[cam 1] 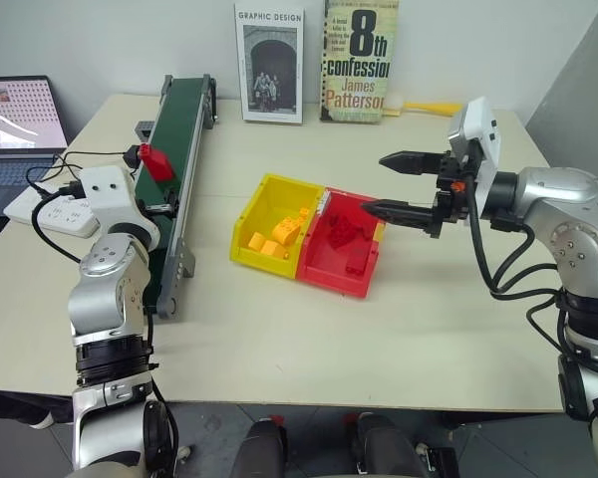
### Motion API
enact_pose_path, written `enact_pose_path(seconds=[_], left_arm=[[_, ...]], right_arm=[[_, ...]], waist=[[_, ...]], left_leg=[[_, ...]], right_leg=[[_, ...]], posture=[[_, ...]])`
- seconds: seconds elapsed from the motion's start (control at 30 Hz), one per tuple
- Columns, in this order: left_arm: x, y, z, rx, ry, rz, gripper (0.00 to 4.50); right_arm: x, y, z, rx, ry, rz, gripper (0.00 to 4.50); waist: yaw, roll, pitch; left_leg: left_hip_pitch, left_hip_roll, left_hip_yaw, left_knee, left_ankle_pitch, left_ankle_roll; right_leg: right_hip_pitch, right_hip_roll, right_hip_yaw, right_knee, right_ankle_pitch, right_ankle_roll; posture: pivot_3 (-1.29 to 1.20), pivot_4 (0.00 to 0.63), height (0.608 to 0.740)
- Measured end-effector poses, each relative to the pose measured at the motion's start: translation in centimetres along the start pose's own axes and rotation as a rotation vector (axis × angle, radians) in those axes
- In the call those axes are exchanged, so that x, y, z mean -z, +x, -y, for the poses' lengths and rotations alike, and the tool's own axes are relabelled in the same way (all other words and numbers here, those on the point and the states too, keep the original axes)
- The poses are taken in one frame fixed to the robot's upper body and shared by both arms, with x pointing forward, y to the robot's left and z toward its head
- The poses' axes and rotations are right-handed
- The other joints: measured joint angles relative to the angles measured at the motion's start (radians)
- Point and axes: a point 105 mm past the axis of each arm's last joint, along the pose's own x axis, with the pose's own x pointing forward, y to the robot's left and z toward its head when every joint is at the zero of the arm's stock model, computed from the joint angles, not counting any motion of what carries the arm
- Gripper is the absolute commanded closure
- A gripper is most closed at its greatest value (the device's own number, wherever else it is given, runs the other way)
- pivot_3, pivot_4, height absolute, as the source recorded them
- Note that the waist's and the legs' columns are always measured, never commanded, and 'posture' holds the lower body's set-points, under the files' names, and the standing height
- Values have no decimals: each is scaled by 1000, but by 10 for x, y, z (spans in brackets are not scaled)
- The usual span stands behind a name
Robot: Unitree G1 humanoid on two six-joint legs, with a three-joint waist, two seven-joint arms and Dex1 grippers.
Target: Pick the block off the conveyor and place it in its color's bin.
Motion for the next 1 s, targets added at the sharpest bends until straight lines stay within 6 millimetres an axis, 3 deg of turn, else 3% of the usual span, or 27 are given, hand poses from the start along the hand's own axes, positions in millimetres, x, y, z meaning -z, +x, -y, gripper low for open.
enact_pose_path(seconds=[0.27,0.5,0.77,1.0], left_arm=[[4,6,1,-11,-7,-18,23],[17,6,5,-15,-94,-69,1432],[15,-4,2,-44,-119,-82,2935],[7,-6,-1,-47,-105,-70,2965]], right_arm=[[-1,-1,-1,6,-12,-8,0],[-1,-3,1,19,-17,-16,0],[0,-5,3,28,-19,-19,0],[1,-5,7,37,-16,-16,0]], waist=[[0,0,0],[0,0,0],[0,0,0],[0,0,0]], left_leg=[[0,0,0,0,0,0],[0,0,0,0,0,0],[0,0,-1,0,0,0],[0,0,0,0,0,0]], right_leg=[[0,0,0,0,0,0],[0,-1,0,0,0,0],[0,-1,0,0,0,0],[0,-1,0,0,0,0]], posture=[[0,150,740],[0,150,740],[0,150,740],[0,150,740]])
